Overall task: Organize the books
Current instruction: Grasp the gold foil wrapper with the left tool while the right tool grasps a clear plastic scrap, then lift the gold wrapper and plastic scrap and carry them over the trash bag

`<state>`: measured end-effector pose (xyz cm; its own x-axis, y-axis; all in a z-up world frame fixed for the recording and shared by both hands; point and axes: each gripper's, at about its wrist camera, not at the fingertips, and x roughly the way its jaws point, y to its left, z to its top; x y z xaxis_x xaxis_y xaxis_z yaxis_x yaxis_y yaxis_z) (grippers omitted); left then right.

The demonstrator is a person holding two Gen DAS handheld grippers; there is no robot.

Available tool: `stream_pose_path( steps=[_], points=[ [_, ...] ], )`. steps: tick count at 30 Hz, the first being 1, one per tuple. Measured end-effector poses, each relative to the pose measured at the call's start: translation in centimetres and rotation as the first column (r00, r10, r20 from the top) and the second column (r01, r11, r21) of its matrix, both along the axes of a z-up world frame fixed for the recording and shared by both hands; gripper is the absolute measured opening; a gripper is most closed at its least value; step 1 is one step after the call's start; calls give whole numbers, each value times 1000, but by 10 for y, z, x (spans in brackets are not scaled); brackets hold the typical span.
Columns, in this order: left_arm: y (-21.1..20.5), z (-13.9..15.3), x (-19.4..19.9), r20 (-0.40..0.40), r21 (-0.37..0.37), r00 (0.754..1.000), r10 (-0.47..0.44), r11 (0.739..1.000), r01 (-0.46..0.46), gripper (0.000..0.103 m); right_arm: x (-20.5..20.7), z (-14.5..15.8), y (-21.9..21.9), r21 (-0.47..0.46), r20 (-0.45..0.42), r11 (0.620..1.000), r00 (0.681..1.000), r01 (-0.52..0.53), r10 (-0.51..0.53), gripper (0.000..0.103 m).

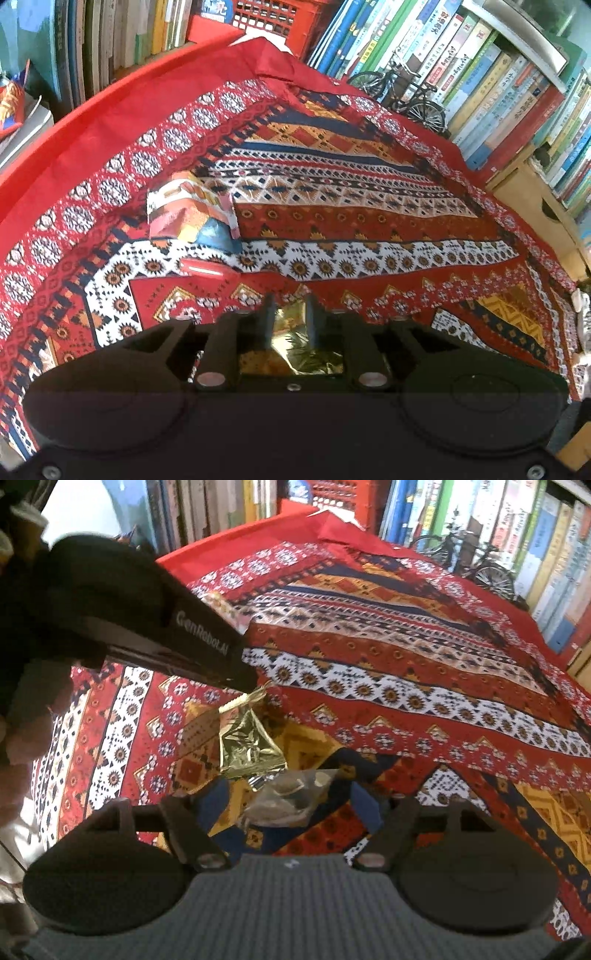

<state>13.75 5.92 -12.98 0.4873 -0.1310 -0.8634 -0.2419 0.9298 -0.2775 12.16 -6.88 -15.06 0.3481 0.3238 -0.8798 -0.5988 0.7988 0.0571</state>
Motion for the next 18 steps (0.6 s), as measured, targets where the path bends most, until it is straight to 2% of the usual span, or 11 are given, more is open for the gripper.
stream_pose_path(
  steps=[1, 2, 3, 4, 8, 12, 14, 16, 17, 18],
  points=[
    [0, 0, -2, -2, -9, 1000, -1, 1000, 1, 25, -1, -1, 1, -5, -7, 1000, 1000, -10, 10, 60],
    [0, 0, -3, -5, -19, 1000, -1, 1000, 1, 34, -2, -1, 1, -11, -12, 1000, 1000, -21, 20, 52],
    [0, 0, -4, -7, -25, 1000, 3, 1000, -3, 45, -3, -1, 1, -11, -14, 1000, 999, -29, 29, 49],
    [-1, 1, -6, -7, -27, 1000, 8, 1000, -8, 49, -4, 0, 0, -9, -16, 999, 999, -31, 31, 47],
    [-7, -2, -9, -22, -31, 1000, 10, 999, -11, 57, -3, 2, -8, 2, -29, 1000, 1000, -8, 8, 39],
    [-12, -8, -9, -46, -32, 999, 26, 999, -28, 65, -4, 4, -15, 12, -41, 1000, 999, 19, -19, 35],
    [-14, -13, -7, -62, -45, 997, 35, 998, -38, 63, -5, 7, -17, 14, -32, 1000, 999, 23, -22, 33],
    [-15, -19, -6, -76, -64, 996, 46, 997, -51, 42, -6, 9, -20, 15, -28, 1000, 999, 22, -22, 33],
    [-15, -22, -6, -89, -73, 995, 45, 996, -52, 23, -6, 10, -21, 15, -25, 1000, 999, 23, -23, 33],
    [-16, -24, -6, -102, -78, 994, 46, 995, -54, 25, -6, 11, -22, 15, -24, 1000, 999, 25, -24, 33]
  ],
)
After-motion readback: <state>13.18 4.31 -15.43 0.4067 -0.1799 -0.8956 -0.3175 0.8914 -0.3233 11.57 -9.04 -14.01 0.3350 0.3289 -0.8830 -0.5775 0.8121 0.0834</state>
